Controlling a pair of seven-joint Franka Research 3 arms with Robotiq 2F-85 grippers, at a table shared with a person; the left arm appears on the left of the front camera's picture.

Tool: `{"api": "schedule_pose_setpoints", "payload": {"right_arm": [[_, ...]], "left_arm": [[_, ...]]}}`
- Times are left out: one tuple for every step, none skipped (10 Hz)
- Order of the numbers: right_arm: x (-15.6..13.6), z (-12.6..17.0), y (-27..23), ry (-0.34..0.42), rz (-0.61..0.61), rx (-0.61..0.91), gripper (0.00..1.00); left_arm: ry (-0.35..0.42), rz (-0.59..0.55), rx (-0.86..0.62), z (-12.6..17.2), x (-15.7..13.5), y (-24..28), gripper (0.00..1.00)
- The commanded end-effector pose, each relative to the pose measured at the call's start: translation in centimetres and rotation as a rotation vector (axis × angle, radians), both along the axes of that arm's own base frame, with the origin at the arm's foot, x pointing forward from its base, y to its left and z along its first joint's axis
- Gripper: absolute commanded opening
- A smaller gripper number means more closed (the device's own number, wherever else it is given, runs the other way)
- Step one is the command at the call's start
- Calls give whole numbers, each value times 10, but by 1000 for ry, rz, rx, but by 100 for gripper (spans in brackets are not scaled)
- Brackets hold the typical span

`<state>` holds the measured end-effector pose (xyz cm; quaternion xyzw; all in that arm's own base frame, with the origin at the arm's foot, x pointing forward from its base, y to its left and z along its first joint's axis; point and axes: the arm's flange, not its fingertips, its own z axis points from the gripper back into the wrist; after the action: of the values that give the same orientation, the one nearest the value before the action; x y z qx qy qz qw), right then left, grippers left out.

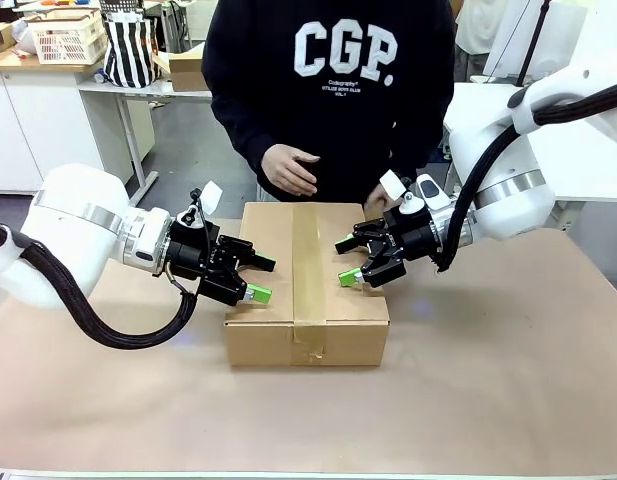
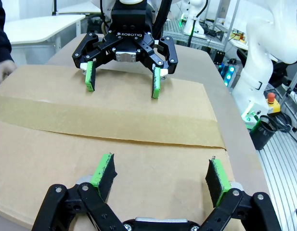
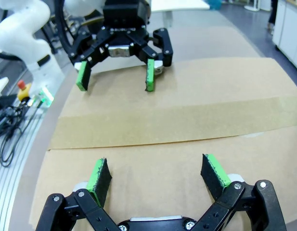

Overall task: Pack the gift set into the box.
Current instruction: Press and hold the closed box until the human finishes sealing it.

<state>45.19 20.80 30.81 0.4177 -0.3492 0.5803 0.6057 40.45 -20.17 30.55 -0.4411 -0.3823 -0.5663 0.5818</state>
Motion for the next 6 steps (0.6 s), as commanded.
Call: {"api": "schedule_pose_setpoints", "payload": {"right_arm": [[-2,-4,-1,3,-4,-8,100],[-2,-4,-1,3,-4,-8,100],[-2,-4,-1,3,-4,-8,100],[-2,-4,-1,3,-4,-8,100],[-2,-4,-1,3,-4,-8,100],[-2,-4,-1,3,-4,-8,100]], "left_arm": [[3,2,4,-2,0,0,100],[3,2,4,-2,0,0,100],[3,2,4,-2,0,0,100],[3,2,4,-2,0,0,100],[3,2,4,-2,0,0,100],[3,2,4,-2,0,0,100]]}}
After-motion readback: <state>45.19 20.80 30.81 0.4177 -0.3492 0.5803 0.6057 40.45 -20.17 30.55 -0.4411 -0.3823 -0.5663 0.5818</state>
